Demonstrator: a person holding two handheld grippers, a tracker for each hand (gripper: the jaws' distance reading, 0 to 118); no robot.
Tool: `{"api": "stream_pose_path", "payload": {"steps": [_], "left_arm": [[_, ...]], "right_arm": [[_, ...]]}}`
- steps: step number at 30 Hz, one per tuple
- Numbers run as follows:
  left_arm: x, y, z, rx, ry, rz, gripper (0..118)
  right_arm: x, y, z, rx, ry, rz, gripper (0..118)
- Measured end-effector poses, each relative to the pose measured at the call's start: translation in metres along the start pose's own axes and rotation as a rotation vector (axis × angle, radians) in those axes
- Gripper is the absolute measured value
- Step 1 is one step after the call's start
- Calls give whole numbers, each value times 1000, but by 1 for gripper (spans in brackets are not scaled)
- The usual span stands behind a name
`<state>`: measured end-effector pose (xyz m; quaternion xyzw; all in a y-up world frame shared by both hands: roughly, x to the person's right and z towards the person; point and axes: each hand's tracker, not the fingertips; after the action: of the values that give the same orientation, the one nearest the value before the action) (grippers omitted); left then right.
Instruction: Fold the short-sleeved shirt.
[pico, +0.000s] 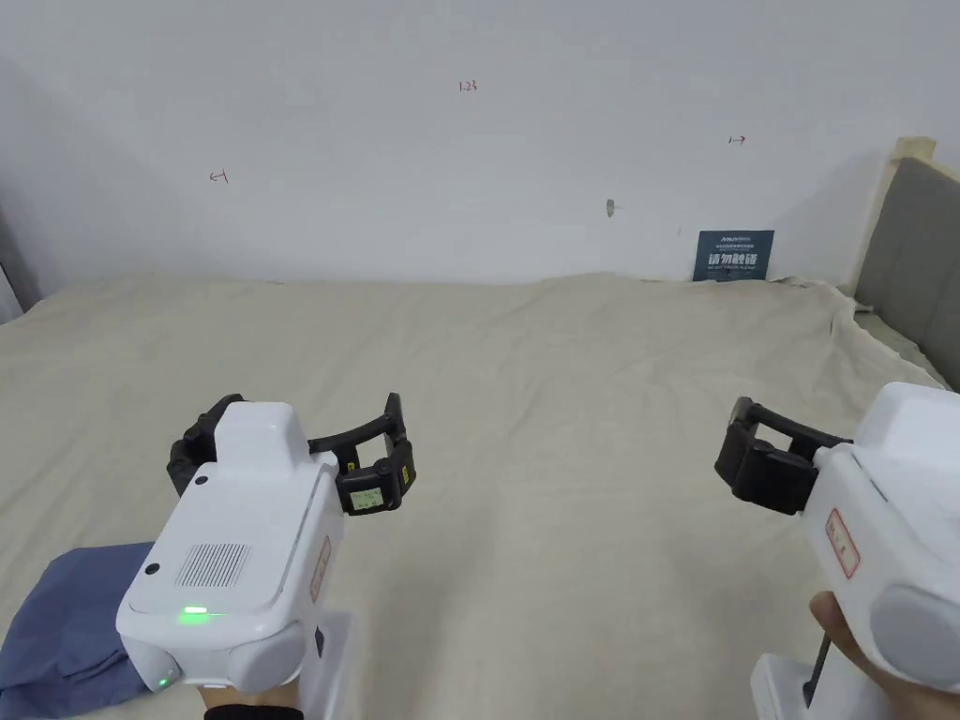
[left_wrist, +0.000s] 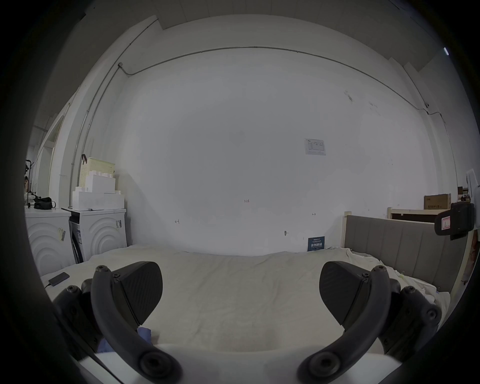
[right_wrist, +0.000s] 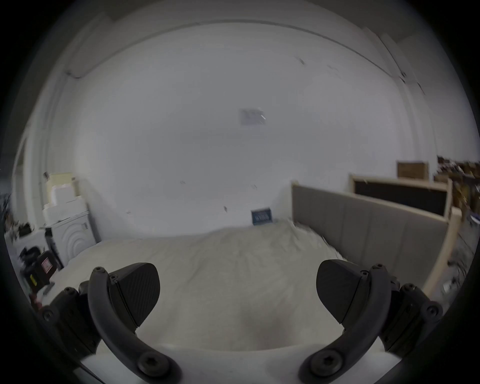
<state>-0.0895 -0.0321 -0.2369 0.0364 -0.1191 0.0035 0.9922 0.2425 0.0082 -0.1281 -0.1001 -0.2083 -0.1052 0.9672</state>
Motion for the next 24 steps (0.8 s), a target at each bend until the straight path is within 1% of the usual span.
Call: {"api": "stream_pose_path", "payload": {"steps": [1,3,7,10,13,15,18,19,21,24], "left_arm": [[-1,0,0,1,-1,3,118],[-3,0,0,2,-4,7,118],[-6,0,-2,-6,2,8,118],[-7,1,-2,-1,5,11,118],[-7,2,-2,4,3,11,118],[-7,3,-1,8,3,9,118],[-8,3,-1,10,2,12,118],[-8,3,-1,11,3,12,118],[-9,3,-2,11,4,13,118],[-9,3,-1,10,5,14,118]], "right_arm": [[2,2,-3,-49,-20,-28,118],[3,7,-8,-165,-96,-71,117],[10,11,-17,-293,-90,-87,117],[8,13,-20,-312,-113,-81,117],[5,12,-19,-299,-95,-62,117],[1,12,-20,-288,-107,-32,117],[-3,10,-19,-261,-84,11,117],[-4,9,-19,-261,-83,12,117],[-3,8,-21,-256,-48,17,117],[-5,8,-20,-238,-58,27,116]]}}
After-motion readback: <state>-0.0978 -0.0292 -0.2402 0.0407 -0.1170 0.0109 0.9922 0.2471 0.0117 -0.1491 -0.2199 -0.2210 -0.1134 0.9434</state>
